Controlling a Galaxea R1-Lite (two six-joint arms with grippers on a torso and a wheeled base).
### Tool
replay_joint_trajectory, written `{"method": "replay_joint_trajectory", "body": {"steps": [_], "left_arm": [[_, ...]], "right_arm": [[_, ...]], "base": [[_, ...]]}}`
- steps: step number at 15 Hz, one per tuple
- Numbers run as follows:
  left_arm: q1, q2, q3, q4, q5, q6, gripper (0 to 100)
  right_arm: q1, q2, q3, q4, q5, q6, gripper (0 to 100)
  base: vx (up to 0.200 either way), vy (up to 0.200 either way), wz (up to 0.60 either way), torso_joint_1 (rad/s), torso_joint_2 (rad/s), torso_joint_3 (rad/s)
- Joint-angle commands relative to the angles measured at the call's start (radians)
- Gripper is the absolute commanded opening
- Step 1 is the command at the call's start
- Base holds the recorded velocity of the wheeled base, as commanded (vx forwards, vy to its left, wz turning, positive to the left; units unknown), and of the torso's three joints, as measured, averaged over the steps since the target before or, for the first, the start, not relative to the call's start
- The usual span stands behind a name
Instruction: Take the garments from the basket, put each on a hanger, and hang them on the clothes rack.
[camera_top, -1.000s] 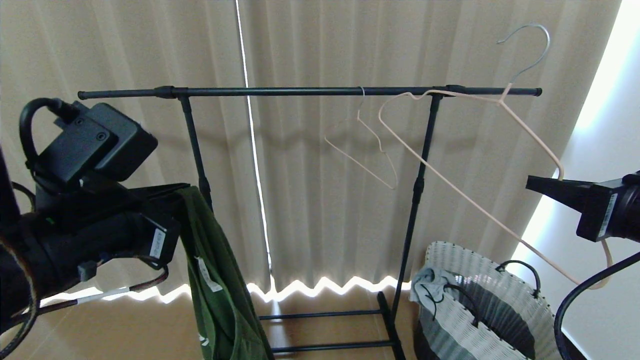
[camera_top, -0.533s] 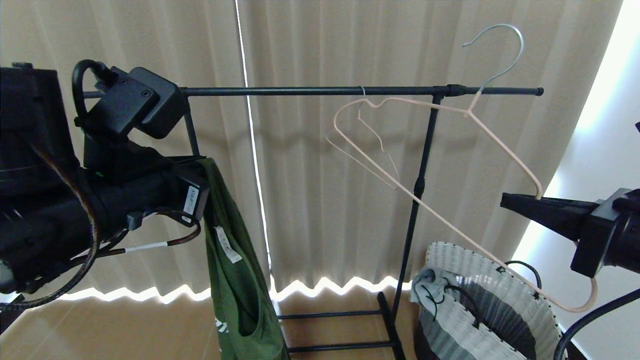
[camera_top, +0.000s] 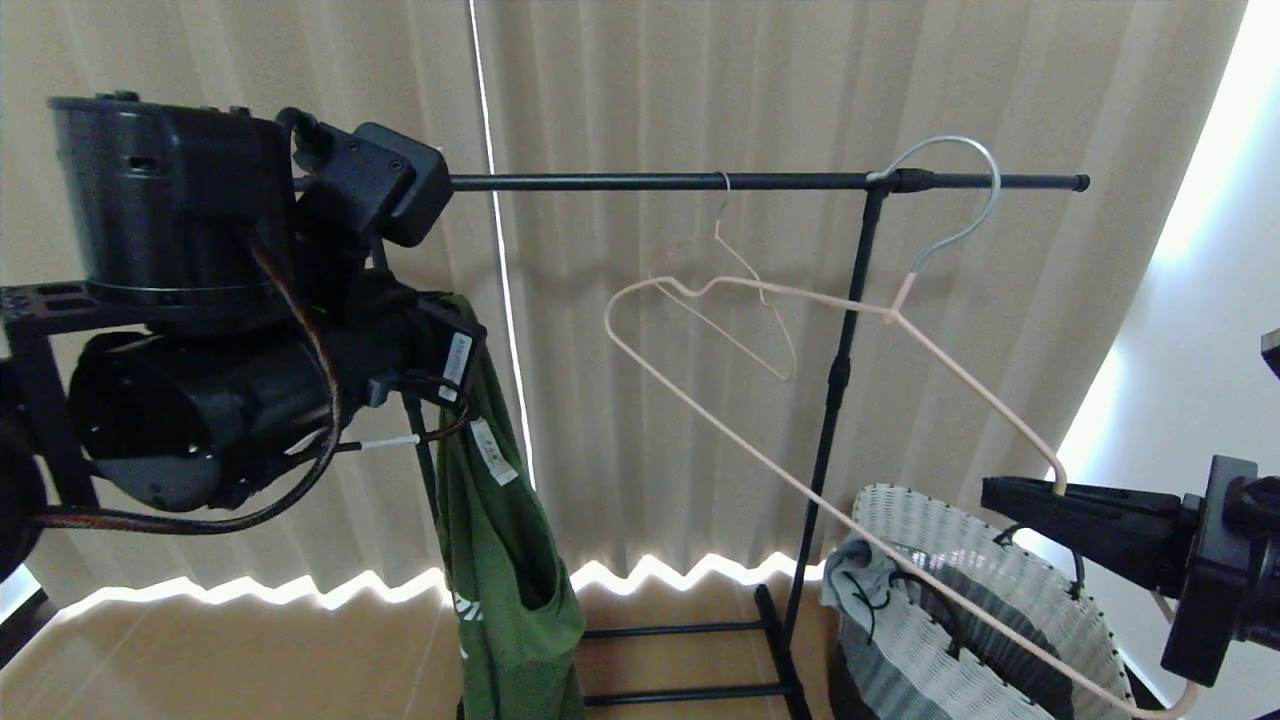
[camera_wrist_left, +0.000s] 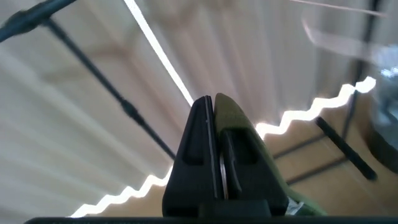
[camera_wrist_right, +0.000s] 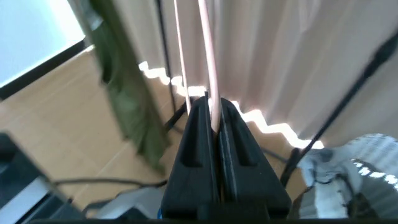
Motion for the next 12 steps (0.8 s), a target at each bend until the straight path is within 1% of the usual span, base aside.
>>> {"method": "replay_joint_trajectory", "body": {"steps": [1,2,4,8,12], "left_arm": [[-0.003,0.076,-0.054,-0.001,0.060,-0.016,0],[-0.003,0.095,-0.073,-0.001,0.081,-0.032,0],[-0.009,0.118,-0.100,-0.001,0.086,-0.059,0],[-0.032,0.127,-0.122,-0.003,0.086,-0.071,0],[-0.035,0.128,-0.109,-0.003,0.086,-0.075,0]], "right_arm": [[0.040,-0.020,0.033,-0.002,0.025,0.001,0],[0.048,-0.027,0.045,-0.002,0.059,0.001,0],[0.054,-0.027,0.047,-0.002,0.108,0.001,0],[0.089,-0.003,0.037,-0.003,0.116,0.001,0],[0.089,0.043,0.022,-0.019,0.113,0.001,0]], "base": [[0.000,0.000,0.00,0.000,0.00,0.000],[0.000,0.000,0.00,0.000,0.00,0.000],[0.000,0.000,0.00,0.000,0.00,0.000],[0.000,0.000,0.00,0.000,0.00,0.000],[0.000,0.000,0.00,0.000,0.00,0.000]]}}
